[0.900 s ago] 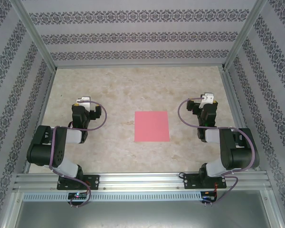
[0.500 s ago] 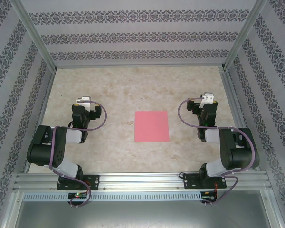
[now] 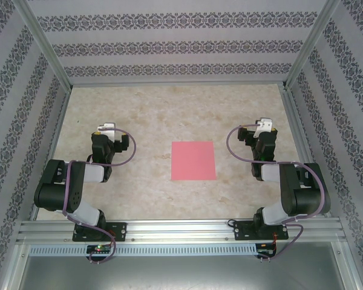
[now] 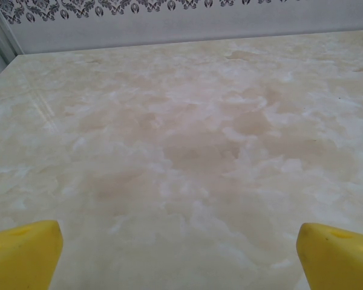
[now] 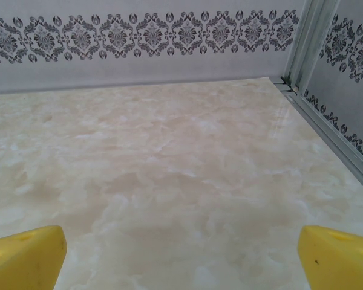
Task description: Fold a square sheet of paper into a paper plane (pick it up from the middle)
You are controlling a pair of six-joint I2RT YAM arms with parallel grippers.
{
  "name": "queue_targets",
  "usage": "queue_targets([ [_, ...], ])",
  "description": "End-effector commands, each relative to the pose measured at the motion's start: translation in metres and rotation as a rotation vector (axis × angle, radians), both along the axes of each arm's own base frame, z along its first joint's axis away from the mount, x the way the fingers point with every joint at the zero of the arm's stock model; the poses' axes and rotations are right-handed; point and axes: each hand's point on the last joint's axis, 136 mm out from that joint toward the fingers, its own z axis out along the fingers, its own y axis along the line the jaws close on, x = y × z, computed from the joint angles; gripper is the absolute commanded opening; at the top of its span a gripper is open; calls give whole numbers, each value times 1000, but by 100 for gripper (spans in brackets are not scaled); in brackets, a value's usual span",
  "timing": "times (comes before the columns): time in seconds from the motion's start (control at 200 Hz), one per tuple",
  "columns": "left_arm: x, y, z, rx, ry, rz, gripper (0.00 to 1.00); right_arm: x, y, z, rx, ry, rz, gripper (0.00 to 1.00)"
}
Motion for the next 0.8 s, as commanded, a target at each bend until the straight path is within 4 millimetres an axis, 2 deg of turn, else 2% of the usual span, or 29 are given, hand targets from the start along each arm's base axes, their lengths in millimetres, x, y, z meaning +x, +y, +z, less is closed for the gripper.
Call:
queue_targets([
  [0.0,4,-3,25,12,-44,-11,100,-1,-6,26,-16,-34,-41,98],
  [0.11,-2,9,43,12,20,66,100,-12,-10,48,-16,30,-116,98],
  [0.23,-11,21,64,-46,82,163,100,-29,-6,73,112,109,-181,98],
  [0.265,-14,21,69,-69,105,178,100,-34,-4,74,163,147,-204,98],
  [0.41,-30,22,91,-210,188,256,100,-53,26,71,304,293,-165,98],
  [0.55,-45,15,112,-325,281,286,100,-64,72,68,408,365,-70,98],
  [0.619,-46,4,122,-336,325,225,100,-69,100,66,427,411,-13,98],
  [0.794,-47,-25,130,-385,394,71,100,-84,174,40,406,559,109,98],
])
